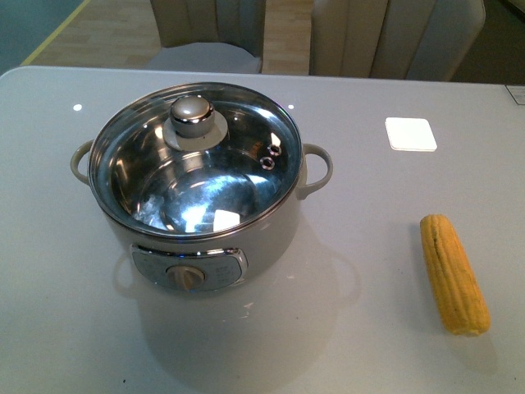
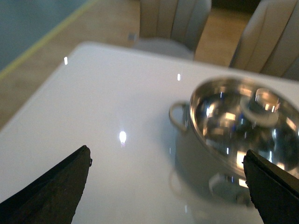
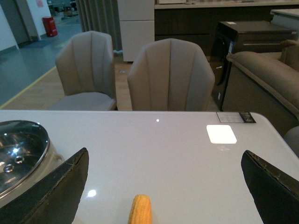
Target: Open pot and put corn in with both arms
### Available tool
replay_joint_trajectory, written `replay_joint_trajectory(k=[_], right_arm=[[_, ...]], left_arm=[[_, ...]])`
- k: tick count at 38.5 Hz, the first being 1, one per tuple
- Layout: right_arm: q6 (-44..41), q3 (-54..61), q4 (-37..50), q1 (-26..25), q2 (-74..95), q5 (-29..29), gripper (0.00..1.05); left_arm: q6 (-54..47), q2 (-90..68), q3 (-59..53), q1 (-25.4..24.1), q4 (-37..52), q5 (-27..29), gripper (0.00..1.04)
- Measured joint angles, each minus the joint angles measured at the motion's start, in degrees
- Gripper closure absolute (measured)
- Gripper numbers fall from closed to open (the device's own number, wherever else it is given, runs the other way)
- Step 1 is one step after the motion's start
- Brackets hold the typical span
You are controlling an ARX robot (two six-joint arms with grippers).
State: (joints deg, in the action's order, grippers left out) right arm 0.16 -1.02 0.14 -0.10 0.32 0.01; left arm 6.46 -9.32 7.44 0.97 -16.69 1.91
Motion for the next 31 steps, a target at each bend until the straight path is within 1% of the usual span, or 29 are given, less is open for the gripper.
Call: replay_joint_trajectory(k=[3,5,7,12,16,19,22,27,31], right_arm=[[0.0,0.0,0.0,0.0,0.0,0.0,0.09],[0.0,0.0,0.0,0.0,0.0,0.0,0.09],[0.0,0.0,0.0,0.0,0.0,0.0,0.09],[0.0,0.0,0.0,0.0,0.0,0.0,0.09],[0.0,0.0,0.0,0.0,0.0,0.0,0.09],[0.0,0.0,0.0,0.0,0.0,0.0,0.09],[0.0,0.0,0.0,0.0,0.0,0.0,0.09],[0.0,0.0,0.0,0.0,0.0,0.0,0.09],[0.0,0.0,0.0,0.0,0.0,0.0,0.09]], left_arm=[[1.8,-3.6,1.6,0.5,-2.1,0.1,0.07],[2.3,-5.2,2.6,0.8,-1.0,0.1,0.07],[2.4,-8.1,4.1,1.3,2.1,0.4,0.07],[2.1,-18.5,6.9,4.6,13.5,1.4,0.07],[0.5,-34.3,9.4,9.3,28.0,1.5,0.07],[-0.3,-42.2,11.4,11.2,34.1,1.4,0.07],[-1.9,-56.1,16.1,14.0,42.4,1.1,0.07],[-3.0,-68.7,22.1,16.3,47.2,1.2,0.07],[-3.8,-75.8,25.9,17.8,49.5,1.5,0.07]])
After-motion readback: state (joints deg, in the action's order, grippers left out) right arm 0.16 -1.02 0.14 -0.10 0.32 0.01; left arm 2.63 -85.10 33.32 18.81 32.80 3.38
